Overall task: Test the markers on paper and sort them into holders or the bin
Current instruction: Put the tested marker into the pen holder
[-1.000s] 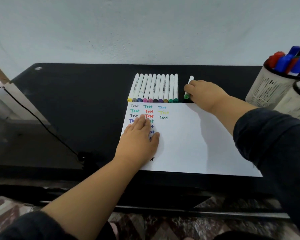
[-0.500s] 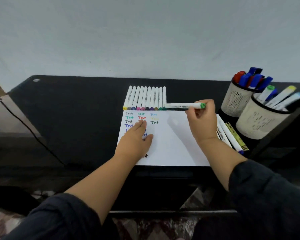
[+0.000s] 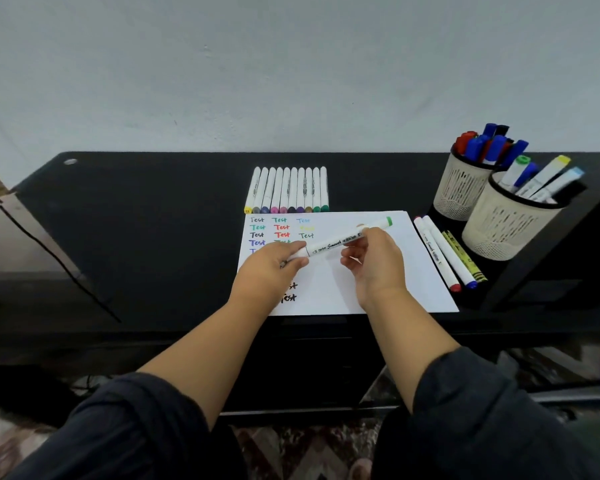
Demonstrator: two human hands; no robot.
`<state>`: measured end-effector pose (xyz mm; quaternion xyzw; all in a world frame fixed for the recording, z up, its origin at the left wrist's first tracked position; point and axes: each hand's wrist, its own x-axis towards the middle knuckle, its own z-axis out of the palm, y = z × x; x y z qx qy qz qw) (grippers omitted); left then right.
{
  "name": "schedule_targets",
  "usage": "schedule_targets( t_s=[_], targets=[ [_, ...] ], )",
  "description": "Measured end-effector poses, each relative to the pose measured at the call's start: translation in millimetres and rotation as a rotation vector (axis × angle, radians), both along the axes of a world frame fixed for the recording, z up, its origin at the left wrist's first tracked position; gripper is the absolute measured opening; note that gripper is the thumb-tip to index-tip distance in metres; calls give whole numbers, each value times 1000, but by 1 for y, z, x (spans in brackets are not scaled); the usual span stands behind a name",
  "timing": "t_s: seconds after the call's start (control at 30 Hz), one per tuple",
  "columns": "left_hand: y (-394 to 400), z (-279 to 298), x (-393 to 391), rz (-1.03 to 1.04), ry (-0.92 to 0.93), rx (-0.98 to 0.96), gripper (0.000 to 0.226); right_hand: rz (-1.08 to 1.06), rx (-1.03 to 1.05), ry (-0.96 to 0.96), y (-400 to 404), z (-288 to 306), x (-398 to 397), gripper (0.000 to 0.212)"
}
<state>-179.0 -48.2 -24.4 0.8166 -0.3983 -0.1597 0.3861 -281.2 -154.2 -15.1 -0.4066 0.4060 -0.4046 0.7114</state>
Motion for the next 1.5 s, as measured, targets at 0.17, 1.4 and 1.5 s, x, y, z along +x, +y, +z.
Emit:
schedule_targets(
  t_s=[0.17,1.4,1.5],
  targets=[
    [1,-1,-2,-25,-73,-26,35,174,-31,104,11,-3,9,14],
    [16,30,10,17,198,85,22,336,-190,142,20,15,27,29],
    [18,29,8,47,156,88,22,293,-186,159,21,13,30,28]
  ],
)
